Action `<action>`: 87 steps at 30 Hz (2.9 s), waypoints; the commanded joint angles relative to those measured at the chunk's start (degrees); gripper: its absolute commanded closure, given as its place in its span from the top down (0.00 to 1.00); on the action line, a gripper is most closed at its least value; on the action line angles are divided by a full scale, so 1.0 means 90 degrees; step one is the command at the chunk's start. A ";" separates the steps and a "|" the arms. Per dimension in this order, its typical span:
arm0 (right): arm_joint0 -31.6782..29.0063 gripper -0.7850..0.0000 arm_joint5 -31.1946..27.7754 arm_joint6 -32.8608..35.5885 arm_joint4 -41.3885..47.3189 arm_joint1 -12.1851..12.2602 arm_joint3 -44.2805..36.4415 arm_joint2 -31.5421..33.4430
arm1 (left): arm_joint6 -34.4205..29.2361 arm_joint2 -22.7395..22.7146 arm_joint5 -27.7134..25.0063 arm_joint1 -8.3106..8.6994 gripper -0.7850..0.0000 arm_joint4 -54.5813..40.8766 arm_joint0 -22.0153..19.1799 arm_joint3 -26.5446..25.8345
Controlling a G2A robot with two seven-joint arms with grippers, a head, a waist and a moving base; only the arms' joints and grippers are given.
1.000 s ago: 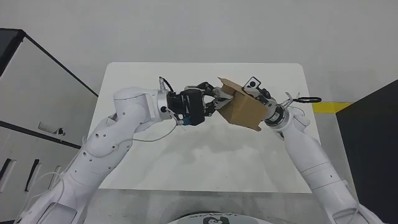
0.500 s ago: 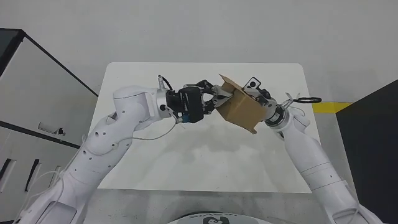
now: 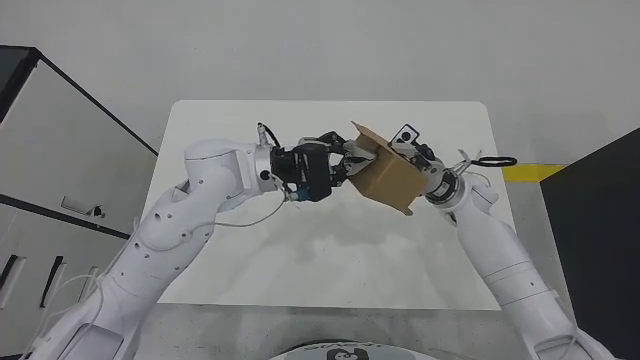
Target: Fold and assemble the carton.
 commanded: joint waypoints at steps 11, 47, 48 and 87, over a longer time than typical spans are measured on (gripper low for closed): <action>-0.0033 0.00 0.0017 0.0035 -0.0010 -0.0007 -0.0064 -0.0010 | -0.0094 0.0105 -0.0022 0.0000 0.00 -0.0038 0.0052 -0.0057; -0.0225 0.00 -0.0117 0.0080 0.0160 -0.0035 -0.0240 0.0021 | -0.0231 -0.0055 0.0014 0.0064 0.00 -0.0037 0.0120 -0.0292; -0.0229 0.00 -0.0147 0.0135 0.0233 -0.0045 -0.0223 0.0007 | -0.0234 -0.0066 0.0015 0.0065 0.00 -0.0050 0.0116 -0.0314; -0.0163 0.00 -0.0266 0.0061 0.0300 -0.0181 0.0101 -0.0139 | -0.0270 0.0028 -0.0278 0.0146 0.00 0.0614 -0.0020 -0.0655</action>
